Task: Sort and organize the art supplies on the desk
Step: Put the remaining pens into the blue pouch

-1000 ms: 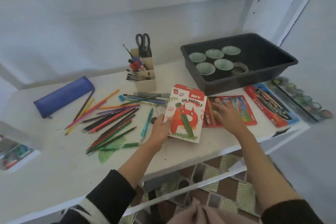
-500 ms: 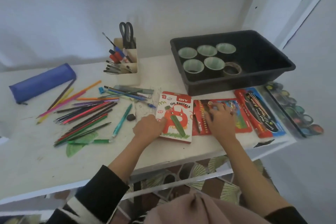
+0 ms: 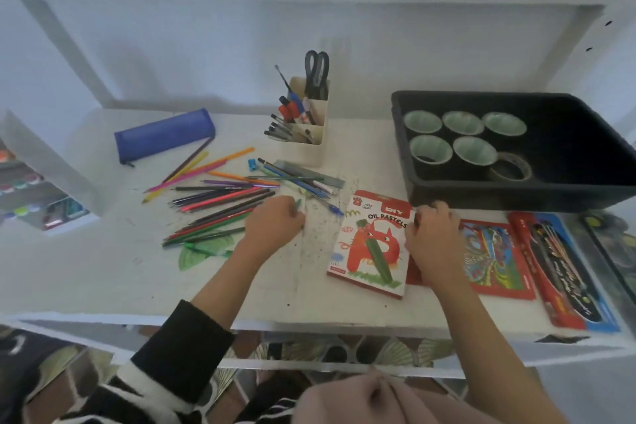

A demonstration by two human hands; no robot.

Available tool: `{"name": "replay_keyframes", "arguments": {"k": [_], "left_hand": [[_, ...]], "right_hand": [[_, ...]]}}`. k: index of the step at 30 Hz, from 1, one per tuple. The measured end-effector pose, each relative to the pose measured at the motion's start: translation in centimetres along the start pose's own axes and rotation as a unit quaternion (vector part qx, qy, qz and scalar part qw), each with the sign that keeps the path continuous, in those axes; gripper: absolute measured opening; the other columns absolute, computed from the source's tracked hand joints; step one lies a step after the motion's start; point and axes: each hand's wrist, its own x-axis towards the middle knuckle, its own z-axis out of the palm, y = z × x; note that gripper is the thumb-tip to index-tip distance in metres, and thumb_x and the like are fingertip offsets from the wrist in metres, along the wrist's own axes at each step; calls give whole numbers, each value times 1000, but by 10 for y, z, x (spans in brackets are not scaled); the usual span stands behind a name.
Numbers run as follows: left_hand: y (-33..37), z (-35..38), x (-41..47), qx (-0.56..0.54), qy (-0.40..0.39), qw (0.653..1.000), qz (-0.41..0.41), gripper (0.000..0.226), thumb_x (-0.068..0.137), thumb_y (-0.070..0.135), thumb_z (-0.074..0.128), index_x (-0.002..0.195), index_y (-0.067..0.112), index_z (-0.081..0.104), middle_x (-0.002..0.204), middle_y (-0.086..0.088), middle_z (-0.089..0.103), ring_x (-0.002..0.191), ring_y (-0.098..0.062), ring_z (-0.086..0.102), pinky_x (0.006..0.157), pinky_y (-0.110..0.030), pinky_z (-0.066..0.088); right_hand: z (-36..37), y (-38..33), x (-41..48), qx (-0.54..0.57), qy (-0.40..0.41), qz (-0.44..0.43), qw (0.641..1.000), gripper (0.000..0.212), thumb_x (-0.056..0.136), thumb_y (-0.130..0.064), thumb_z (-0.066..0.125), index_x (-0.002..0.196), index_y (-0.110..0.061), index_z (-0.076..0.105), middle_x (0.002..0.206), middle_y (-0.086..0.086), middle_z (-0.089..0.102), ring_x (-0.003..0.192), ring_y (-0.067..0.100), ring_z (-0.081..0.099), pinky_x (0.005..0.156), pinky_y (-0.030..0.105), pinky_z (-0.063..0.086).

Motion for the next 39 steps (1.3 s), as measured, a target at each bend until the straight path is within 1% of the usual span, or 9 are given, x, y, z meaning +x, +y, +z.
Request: {"name": "replay_keyframes", "arguments": {"k": [8,14,16,19,22,25,32,36,39], "left_hand": [[-101,-45,42,-70,55,996,4,12,88,23,56,89,17,67,90,-1,64,88,-22,60,74,-33,48],[-178,-83,102,-54,92,994,-20,16,87,21,56,94,15,69,100,-8,55,98,-31,56,80,-38,45],[-201,-91,123,-45,98,994,-31,19,87,19,58,103,13,66,113,-12,51,111,-32,49,83,-41,44],[-233,-100,153,-12,95,994,-53,36,88,15,58,123,10,56,133,-14,42,123,-34,38,88,-45,41],[-261,-100,183,-13,72,995,-61,51,87,12,56,137,14,44,146,-13,31,129,-36,33,93,-48,40],[-278,-92,203,24,17,997,-67,55,91,25,55,144,27,37,152,-7,27,136,-32,28,101,-50,36],[-281,-63,200,-12,170,983,-62,28,95,29,55,119,19,66,116,-11,57,108,-32,49,81,-43,42],[-278,-64,195,-86,214,971,-70,23,96,21,53,89,5,68,93,-13,59,88,-33,55,61,-36,37],[-270,-76,186,-121,295,944,-86,23,96,17,53,90,1,68,85,-10,55,76,-27,51,56,-31,32]], "right_hand": [[36,-92,5,44,-54,-189,979,26,96,-26,46,112,-16,63,121,0,58,113,16,45,98,31,38],[73,-172,8,100,-49,-291,950,17,83,-10,63,98,-11,70,117,8,61,115,28,50,92,43,45],[89,-198,11,123,-25,-322,938,20,74,-4,68,93,-11,69,111,12,63,110,33,55,85,48,51],[111,-233,20,116,-34,-354,927,34,74,-8,70,108,-12,66,124,13,59,121,34,52,97,52,44],[132,-256,30,66,-47,-376,923,37,87,-26,55,123,-20,58,139,8,49,133,29,40,104,53,31],[148,-260,33,31,-62,-359,931,42,92,-39,34,127,-27,54,139,0,50,134,21,39,109,49,31],[155,-256,32,65,-50,-348,934,40,94,-40,32,129,-31,51,143,-5,45,138,15,31,111,38,11],[155,-255,32,70,-42,-348,934,40,94,-40,32,127,-30,52,142,-5,46,138,15,31,110,40,15],[155,-257,31,62,-44,-347,935,41,95,-39,30,128,-29,53,142,-4,47,138,15,31,110,39,14]]}}
